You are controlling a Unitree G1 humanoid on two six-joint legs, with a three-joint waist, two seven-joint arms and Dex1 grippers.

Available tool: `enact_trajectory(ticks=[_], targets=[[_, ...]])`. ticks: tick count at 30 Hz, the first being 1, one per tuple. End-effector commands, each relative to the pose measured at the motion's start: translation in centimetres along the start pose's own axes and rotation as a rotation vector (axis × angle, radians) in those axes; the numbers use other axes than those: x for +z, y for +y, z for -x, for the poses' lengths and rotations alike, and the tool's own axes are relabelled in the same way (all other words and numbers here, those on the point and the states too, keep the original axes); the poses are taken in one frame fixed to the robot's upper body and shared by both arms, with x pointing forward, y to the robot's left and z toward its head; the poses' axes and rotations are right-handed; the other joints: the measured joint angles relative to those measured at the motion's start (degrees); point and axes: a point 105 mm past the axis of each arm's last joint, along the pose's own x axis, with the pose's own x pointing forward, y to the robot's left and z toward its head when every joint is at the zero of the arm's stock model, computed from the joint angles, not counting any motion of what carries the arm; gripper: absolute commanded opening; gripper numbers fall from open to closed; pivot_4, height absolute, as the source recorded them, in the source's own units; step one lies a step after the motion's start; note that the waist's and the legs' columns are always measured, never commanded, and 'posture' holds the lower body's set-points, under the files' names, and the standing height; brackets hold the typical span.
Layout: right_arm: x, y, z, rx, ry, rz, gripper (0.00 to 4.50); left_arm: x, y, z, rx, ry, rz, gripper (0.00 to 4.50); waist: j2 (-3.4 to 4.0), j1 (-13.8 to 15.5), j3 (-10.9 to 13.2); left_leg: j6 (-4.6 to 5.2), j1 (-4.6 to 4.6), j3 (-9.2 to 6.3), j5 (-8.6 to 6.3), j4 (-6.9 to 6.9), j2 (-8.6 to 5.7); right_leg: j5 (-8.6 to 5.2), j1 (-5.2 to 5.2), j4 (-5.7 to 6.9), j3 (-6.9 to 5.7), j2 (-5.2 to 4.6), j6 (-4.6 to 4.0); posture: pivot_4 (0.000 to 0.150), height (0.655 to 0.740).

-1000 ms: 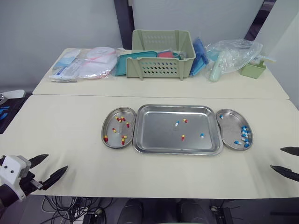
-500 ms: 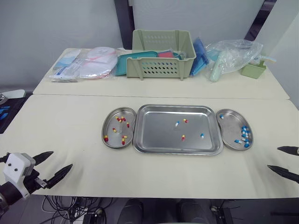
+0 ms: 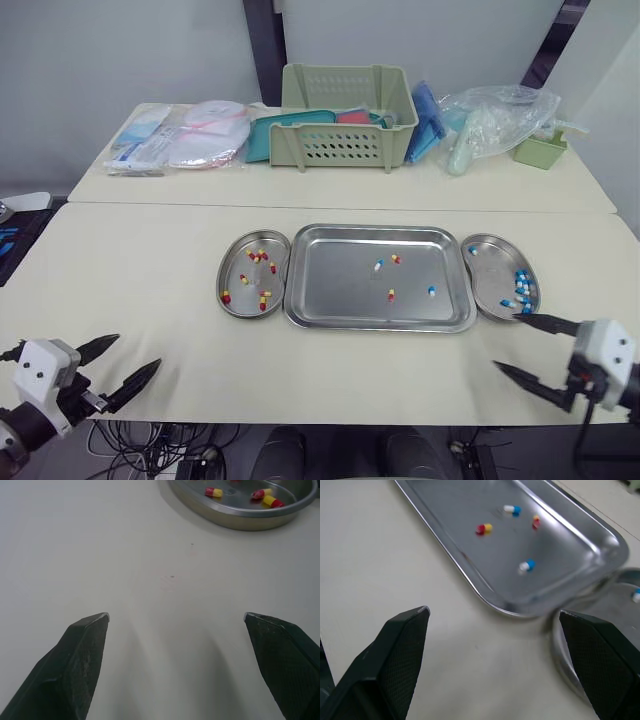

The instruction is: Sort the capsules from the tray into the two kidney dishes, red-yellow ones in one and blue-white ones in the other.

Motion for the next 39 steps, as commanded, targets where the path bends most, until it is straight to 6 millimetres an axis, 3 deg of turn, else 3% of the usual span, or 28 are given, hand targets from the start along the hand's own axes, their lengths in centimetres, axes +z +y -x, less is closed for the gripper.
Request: enact_trajectory(ticks=[1, 8, 13, 20, 26, 35, 39], targets=[[0.9, -0.1, -0.5, -0.012, -0.032, 0.054, 4.34, 0.8, 0.0, 0.6, 0.021, -0.019, -0.016, 4.5, 0.0, 0.0, 0.0, 0.0, 0.01, 0.01, 0.0, 0.01, -0.01, 0.0, 0.0, 0.01, 0.0, -0.01, 0.0, 0.15, 0.74], [0.5, 0.4, -1.4, 0.032, -0.046, 0.048, 4.34, 1.2, -0.2, 1.4, 0.008, -0.02, -0.032, 4.5, -0.06, 0.0, 0.0, 0.0, 0.02, -0.01, 0.0, 0.01, -0.01, 0.0, 0.01, 0.01, -0.01, 0.0, 0.0, 0.15, 0.74], [0.4, 0.8, -1.8, 0.056, -0.054, 0.042, 4.34, 3.9, -3.0, 0.3, -0.14, -0.085, -0.044, 4.5, -0.07, 0.0, 0.0, 0.0, 0.02, -0.01, 0.0, 0.01, 0.0, 0.0, 0.01, 0.02, -0.02, 0.0, 0.0, 0.15, 0.74], [0.3, 1.4, -2.5, 0.069, -0.066, 0.039, 4.34, 9.2, -9.0, -4.4, -0.322, -0.212, -0.092, 4.5, -0.07, 0.3, -0.1, 0.0, 0.03, -0.03, 0.0, 0.05, -0.02, 0.0, 0.06, 0.02, -0.02, -0.01, 0.0, 0.15, 0.74], [0.8, 1.5, -3.1, 0.072, -0.087, 0.037, 4.34, 10.5, -13.1, -8.6, -0.392, -0.137, -0.085, 4.5, 0.0, -0.1, -0.1, 0.0, 0.05, -0.04, 0.0, 0.05, -0.03, 0.01, 0.06, 0.04, 0.0, 0.02, 0.01, 0.15, 0.74], [1.3, 1.6, -3.6, 0.065, -0.107, 0.034, 4.34, 12.8, -17.1, -13.6, -0.451, -0.169, -0.011, 4.5, 0.03, 0.1, -0.1, 0.0, 0.02, -0.06, 0.01, 0.1, -0.05, 0.01, 0.06, 0.06, -0.02, 0.02, 0.01, 0.15, 0.74], [1.4, 1.5, -3.8, 0.059, -0.115, 0.033, 4.5, 14.0, -18.8, -16.2, -0.471, -0.179, 0.014, 3.56, 0.02, 0.2, -0.1, -0.01, 0.02, -0.06, 0.01, 0.14, -0.08, 0.01, 0.07, 0.08, -0.02, 0.01, 0.02, 0.15, 0.74]])
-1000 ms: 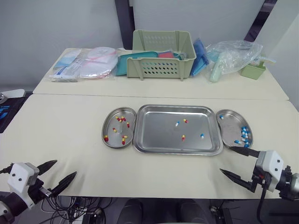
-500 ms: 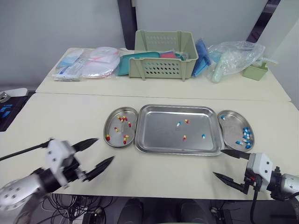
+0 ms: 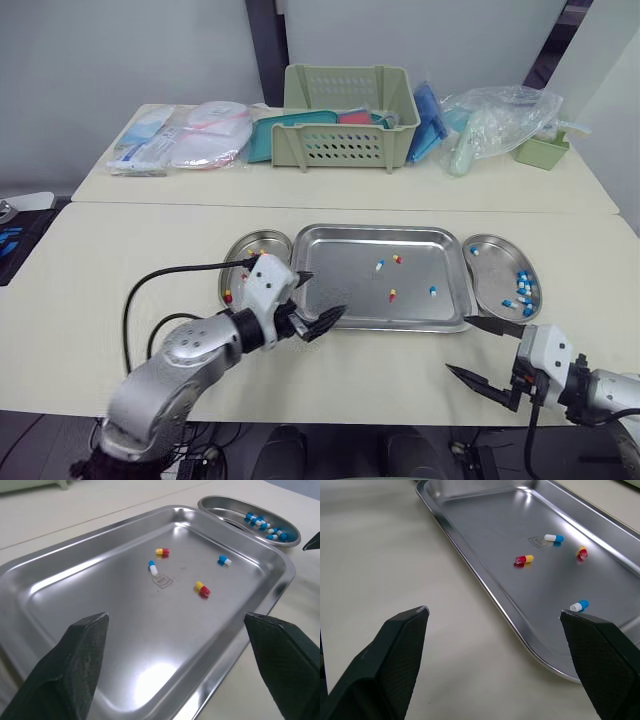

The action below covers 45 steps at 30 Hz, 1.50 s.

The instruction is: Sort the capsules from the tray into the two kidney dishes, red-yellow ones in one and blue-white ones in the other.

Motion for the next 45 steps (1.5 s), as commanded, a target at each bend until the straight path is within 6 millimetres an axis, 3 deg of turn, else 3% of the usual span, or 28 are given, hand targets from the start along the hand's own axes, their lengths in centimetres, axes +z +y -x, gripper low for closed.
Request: enact_trajectory(ticks=[1, 2, 8, 15, 28, 38, 45], targets=[[1.1, -0.1, -0.2, -0.007, -0.038, 0.025, 4.5, 0.9, -0.3, -2.3, -0.005, -0.007, -0.007, 3.2, 0.0, 0.0, 0.0, 0.0, -0.01, 0.0, 0.0, 0.02, 0.0, 0.0, 0.01, 0.0, -0.01, 0.0, 0.01, 0.15, 0.74], [1.1, -0.1, -0.3, -0.007, -0.038, 0.024, 4.5, 1.0, -0.5, -3.0, -0.016, 0.0, -0.01, 2.93, 0.0, 0.0, 0.0, 0.0, -0.02, 0.0, 0.0, 0.02, -0.01, 0.0, 0.01, -0.01, -0.01, 0.0, 0.01, 0.15, 0.74], [0.3, 0.0, -0.1, -0.017, -0.029, 0.012, 4.5, 1.1, -1.1, -6.5, -0.033, 0.044, 0.017, 2.93, 0.0, 0.0, 0.0, 0.0, -0.01, 0.0, 0.0, 0.02, -0.01, 0.0, 0.0, -0.02, 0.0, 0.0, 0.01, 0.15, 0.74], [-0.3, 0.3, 0.2, -0.025, -0.018, 0.004, 4.5, 0.3, -2.3, -8.7, -0.077, 0.131, -0.009, 2.93, 0.01, 0.0, 0.0, -0.01, -0.02, 0.0, 0.01, 0.03, -0.02, 0.0, -0.01, -0.02, 0.0, 0.0, 0.01, 0.15, 0.74], [0.0, 0.7, -0.1, -0.033, -0.018, -0.002, 4.5, -0.6, -3.3, -11.8, -0.1, 0.172, -0.074, 2.93, 0.01, 0.0, 0.0, -0.02, -0.04, 0.0, 0.01, 0.05, -0.03, 0.0, 0.0, -0.02, 0.0, 0.0, 0.01, 0.15, 0.74], [0.2, 0.8, 0.0, -0.044, -0.01, -0.007, 4.5, -1.7, -4.0, -12.1, -0.162, 0.219, -0.077, 2.93, 0.02, 0.1, 0.0, -0.02, -0.04, 0.0, 0.01, 0.06, -0.04, 0.01, 0.0, -0.02, 0.0, -0.01, 0.02, 0.15, 0.74], [0.4, 0.6, -0.2, -0.054, -0.013, -0.016, 4.5, -2.0, -4.1, -11.8, -0.19, 0.234, -0.076, 0.72, 0.03, 0.1, 0.0, -0.02, -0.04, 0.0, 0.01, 0.06, -0.04, 0.0, 0.0, -0.02, 0.0, -0.01, 0.02, 0.15, 0.74]])
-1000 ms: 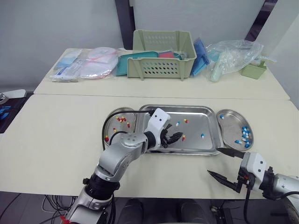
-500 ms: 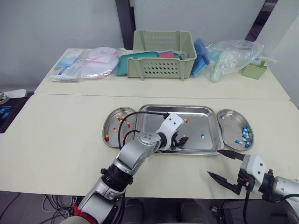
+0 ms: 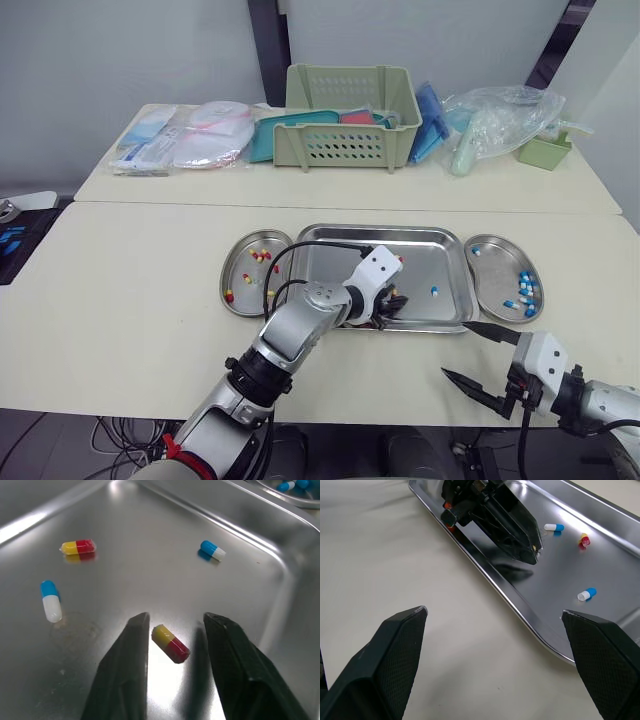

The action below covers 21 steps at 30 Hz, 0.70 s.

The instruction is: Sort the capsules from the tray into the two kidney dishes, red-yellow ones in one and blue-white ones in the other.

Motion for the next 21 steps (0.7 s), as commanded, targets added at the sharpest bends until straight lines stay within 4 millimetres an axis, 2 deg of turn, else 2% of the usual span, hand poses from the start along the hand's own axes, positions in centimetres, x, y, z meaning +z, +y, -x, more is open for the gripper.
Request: enact_trajectory(ticks=[1, 2, 3, 8, 12, 17, 21], targets=[[1.2, -0.1, -0.1, -0.003, -0.028, 0.038, 4.5, 0.1, -0.4, 0.0, -0.022, 0.002, -0.019, 0.38, 0.0, 0.0, 0.0, 0.0, 0.0, 0.0, 0.0, 0.0, 0.0, 0.0, 0.0, 0.0, 0.0, 0.0, 0.0, 0.15, 0.74], [1.2, -0.1, -0.1, -0.004, -0.028, 0.037, 4.5, 0.1, -0.4, 0.1, -0.023, 0.001, -0.021, 0.06, 0.0, 0.0, 0.0, 0.0, 0.0, 0.0, 0.0, 0.0, 0.0, 0.0, 0.0, 0.0, 0.0, 0.0, 0.0, 0.15, 0.74], [1.3, -0.1, -0.1, -0.004, -0.029, 0.037, 4.5, 0.2, -0.4, 0.1, -0.023, -0.001, -0.023, 0.02, 0.0, 0.0, 0.0, 0.0, 0.0, 0.0, 0.0, 0.0, 0.0, 0.0, 0.0, 0.0, 0.0, 0.0, 0.0, 0.15, 0.74], [1.3, -0.1, -0.2, -0.003, -0.03, 0.04, 4.5, 0.8, -0.5, 0.4, -0.039, -0.029, -0.034, 0.02, 0.0, 0.0, 0.0, 0.0, 0.0, 0.0, 0.0, 0.0, 0.0, 0.0, 0.0, 0.0, 0.0, 0.0, 0.0, 0.15, 0.74], [1.7, -0.1, -0.4, -0.003, -0.048, 0.063, 4.5, 2.8, -0.2, 2.0, -0.065, -0.093, -0.057, 0.02, 0.0, -0.1, 0.0, 0.0, -0.01, 0.0, 0.0, 0.0, 0.0, 0.0, -0.01, 0.0, 0.0, 0.0, 0.0, 0.15, 0.74], [2.1, 0.5, -0.8, 0.053, -0.069, 0.097, 4.5, 4.2, 1.1, 6.4, -0.058, -0.139, -0.078, 0.02, 0.03, -0.3, 0.0, 0.0, 0.01, -0.01, 0.0, -0.01, 0.02, 0.0, -0.02, 0.02, 0.0, 0.01, 0.0, 0.15, 0.74], [2.6, 0.9, -2.1, 0.101, -0.108, 0.1, 4.5, 4.1, 3.0, 10.7, 0.013, -0.17, -0.077, 0.02, 0.04, -0.3, 0.0, 0.0, 0.02, -0.01, 0.0, -0.02, 0.03, 0.0, -0.02, 0.01, 0.01, 0.0, 0.0, 0.15, 0.74]])
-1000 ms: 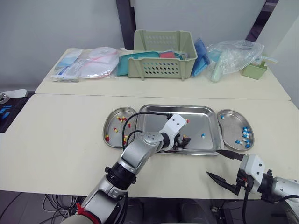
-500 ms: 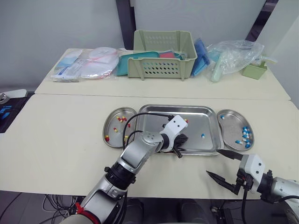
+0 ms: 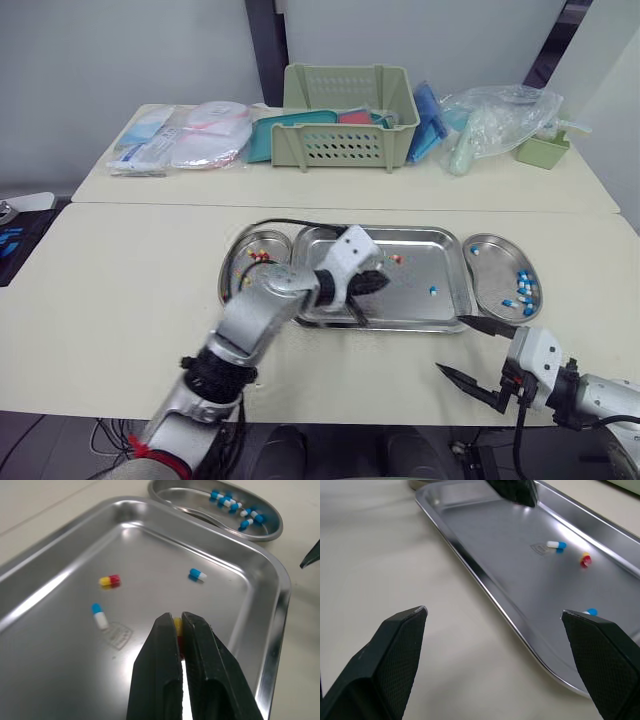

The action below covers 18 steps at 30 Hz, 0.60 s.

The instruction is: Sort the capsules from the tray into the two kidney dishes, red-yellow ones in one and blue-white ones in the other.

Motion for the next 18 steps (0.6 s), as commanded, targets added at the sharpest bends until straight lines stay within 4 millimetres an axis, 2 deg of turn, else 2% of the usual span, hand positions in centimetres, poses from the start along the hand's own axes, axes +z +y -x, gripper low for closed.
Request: enact_trajectory(ticks=[1, 6, 10, 14, 18], targets=[[1.6, 0.2, -1.3, 0.046, -0.08, 0.047, 4.5, 1.4, 0.8, 3.3, 0.05, -0.096, 0.002, 0.02, 0.0, 0.0, 0.0, 0.0, 0.0, 0.0, 0.0, 0.0, 0.0, 0.0, 0.0, 0.0, 0.0, 0.0, 0.0, 0.15, 0.74], [2.5, 1.1, -3.5, 0.169, -0.147, 0.054, 4.5, -0.5, 3.5, 8.2, 0.231, -0.062, 0.032, 0.02, -0.01, 0.0, 0.0, 0.0, -0.01, -0.06, 0.0, 0.0, 0.02, 0.0, -0.01, 0.0, -0.05, 0.0, 0.0, 0.15, 0.74], [2.8, 2.0, -4.7, 0.264, -0.17, 0.075, 4.5, -2.4, 4.7, 11.4, 0.358, -0.018, 0.035, 0.02, -0.02, 0.1, 0.0, 0.01, -0.01, -0.06, 0.0, -0.01, 0.02, 0.0, -0.02, -0.02, -0.05, 0.0, 0.0, 0.15, 0.74], [2.9, 2.0, -5.3, 0.285, -0.18, 0.081, 4.5, -4.1, 5.2, 12.8, 0.438, 0.012, 0.037, 0.02, -0.04, 0.4, 0.0, 0.01, -0.03, -0.07, 0.0, 0.0, 0.01, 0.0, -0.01, -0.02, -0.06, -0.02, 0.0, 0.15, 0.74], [3.1, 1.7, -5.5, 0.28, -0.185, 0.084, 4.5, -4.7, 6.1, 13.3, 0.518, 0.013, 0.032, 0.02, -0.04, 0.3, 0.0, 0.01, -0.03, -0.09, -0.01, 0.0, 0.01, 0.0, -0.02, -0.02, -0.07, -0.01, 0.0, 0.15, 0.74]])
